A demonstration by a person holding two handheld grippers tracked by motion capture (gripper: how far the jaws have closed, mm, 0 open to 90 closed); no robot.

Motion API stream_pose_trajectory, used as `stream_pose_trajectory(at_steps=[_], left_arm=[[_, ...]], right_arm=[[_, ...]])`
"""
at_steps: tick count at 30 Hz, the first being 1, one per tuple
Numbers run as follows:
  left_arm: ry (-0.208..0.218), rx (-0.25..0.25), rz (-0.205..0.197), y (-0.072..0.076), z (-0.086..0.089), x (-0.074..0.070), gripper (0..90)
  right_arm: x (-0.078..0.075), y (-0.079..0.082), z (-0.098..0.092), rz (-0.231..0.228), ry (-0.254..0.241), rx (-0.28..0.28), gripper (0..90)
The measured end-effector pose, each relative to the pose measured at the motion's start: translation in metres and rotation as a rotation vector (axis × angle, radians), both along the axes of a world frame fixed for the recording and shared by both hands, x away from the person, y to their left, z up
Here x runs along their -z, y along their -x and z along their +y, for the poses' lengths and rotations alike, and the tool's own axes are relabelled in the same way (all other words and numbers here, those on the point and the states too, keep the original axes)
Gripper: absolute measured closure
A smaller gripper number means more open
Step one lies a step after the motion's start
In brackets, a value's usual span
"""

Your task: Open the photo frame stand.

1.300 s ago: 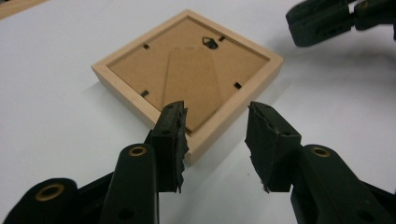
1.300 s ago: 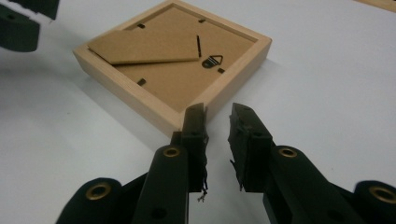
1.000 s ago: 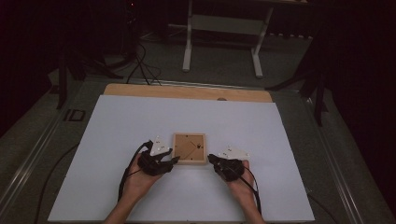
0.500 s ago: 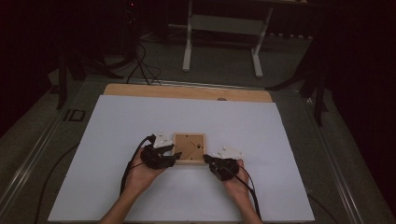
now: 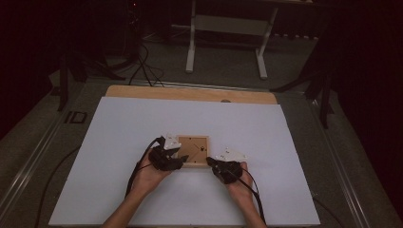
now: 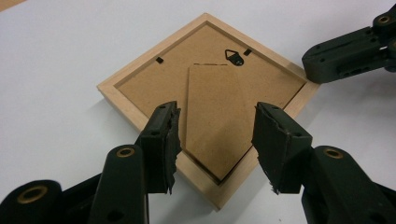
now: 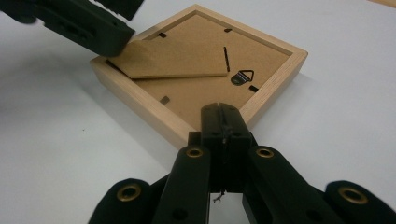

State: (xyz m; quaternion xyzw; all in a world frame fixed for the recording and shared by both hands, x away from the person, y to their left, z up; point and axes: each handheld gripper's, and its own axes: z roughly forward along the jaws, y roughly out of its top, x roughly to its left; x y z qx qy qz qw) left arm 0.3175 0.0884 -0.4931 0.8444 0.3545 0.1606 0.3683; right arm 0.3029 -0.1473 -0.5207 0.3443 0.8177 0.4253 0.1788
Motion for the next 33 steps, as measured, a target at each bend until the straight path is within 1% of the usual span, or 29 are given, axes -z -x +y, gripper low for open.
stream_pose_trajectory(at_steps=[3, 7, 9, 11, 18, 22, 33], left_arm=[[-0.008, 0.007, 0.004, -0.002, -0.004, 0.002, 50.7], [-0.008, 0.002, 0.012, -0.004, -0.008, 0.006, 50.3], [-0.016, 0.002, 0.018, -0.006, -0.01, 0.008, 48.9], [-0.02, 0.001, 0.026, -0.007, -0.011, 0.009, 47.9], [-0.037, -0.004, 0.035, -0.01, -0.012, 0.013, 45.3], [-0.031, -0.009, 0.045, -0.012, -0.012, 0.014, 44.4], [-0.034, -0.022, 0.049, -0.013, -0.015, 0.015, 45.2]], right_arm=[[0.0, 0.0, 0.0, 0.002, -0.002, 0.0, 89.8], [0.0, 0.0, 0.0, 0.003, -0.004, 0.002, 89.8], [0.0, 0.0, 0.0, 0.003, -0.004, 0.002, 89.8], [0.0, 0.0, 0.0, 0.003, -0.004, 0.003, 89.8], [0.0, 0.0, 0.0, 0.002, -0.002, 0.005, 89.8], [0.0, 0.0, 0.001, 0.002, -0.004, 0.005, 89.8], [0.0, 0.0, 0.001, 0.005, -0.008, 0.005, 89.8]])
